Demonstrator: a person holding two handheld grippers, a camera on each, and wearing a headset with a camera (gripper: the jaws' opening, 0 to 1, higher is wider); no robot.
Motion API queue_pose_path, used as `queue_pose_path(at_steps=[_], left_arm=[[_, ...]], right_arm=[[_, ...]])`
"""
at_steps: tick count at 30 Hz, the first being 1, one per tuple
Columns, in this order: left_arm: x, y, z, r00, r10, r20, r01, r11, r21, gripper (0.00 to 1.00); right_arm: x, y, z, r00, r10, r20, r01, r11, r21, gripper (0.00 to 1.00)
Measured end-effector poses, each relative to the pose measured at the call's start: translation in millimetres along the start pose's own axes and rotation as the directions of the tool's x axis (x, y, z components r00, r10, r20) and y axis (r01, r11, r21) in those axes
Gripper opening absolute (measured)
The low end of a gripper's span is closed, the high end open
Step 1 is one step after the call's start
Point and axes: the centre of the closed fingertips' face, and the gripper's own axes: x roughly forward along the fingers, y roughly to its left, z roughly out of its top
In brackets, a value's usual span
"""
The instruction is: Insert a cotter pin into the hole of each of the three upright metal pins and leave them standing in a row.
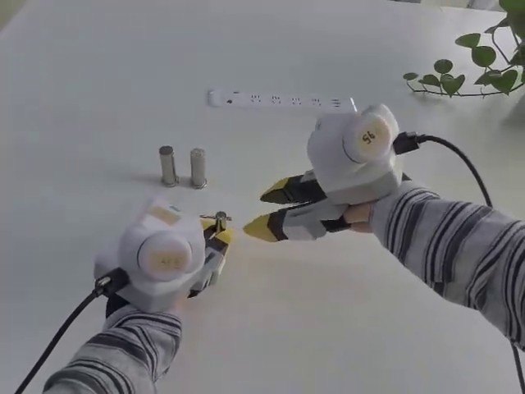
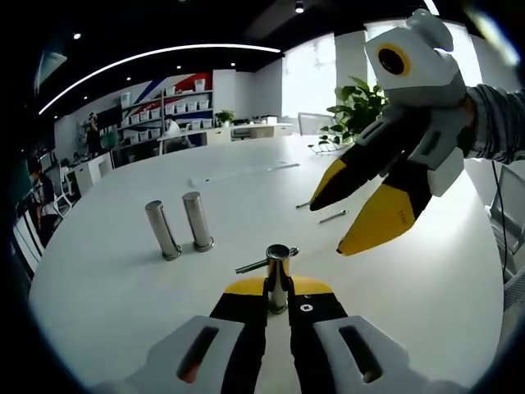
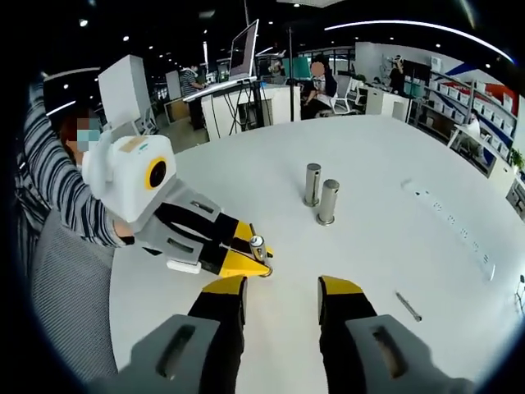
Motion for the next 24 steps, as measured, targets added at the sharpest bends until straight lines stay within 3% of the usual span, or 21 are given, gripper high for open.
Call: queue_pose_path(at_steps=[11, 24], left_arm=[[2.2, 4.2, 1.4, 1.0000, 0.006, -0.003, -0.006, 1.000, -0.006, 0.05], [-3.0, 36.5, 5.8, 0.9983, 0.059, 0.000, -0.059, 0.998, -0.011, 0.05]], right_arm=[[-10.8, -1.8, -5.0, 0.9991, -0.037, 0.019, 0.035, 0.997, 0.067, 0.44], [-8.1, -5.2, -9.4, 0.9987, -0.046, 0.020, 0.044, 0.993, 0.108, 0.48]])
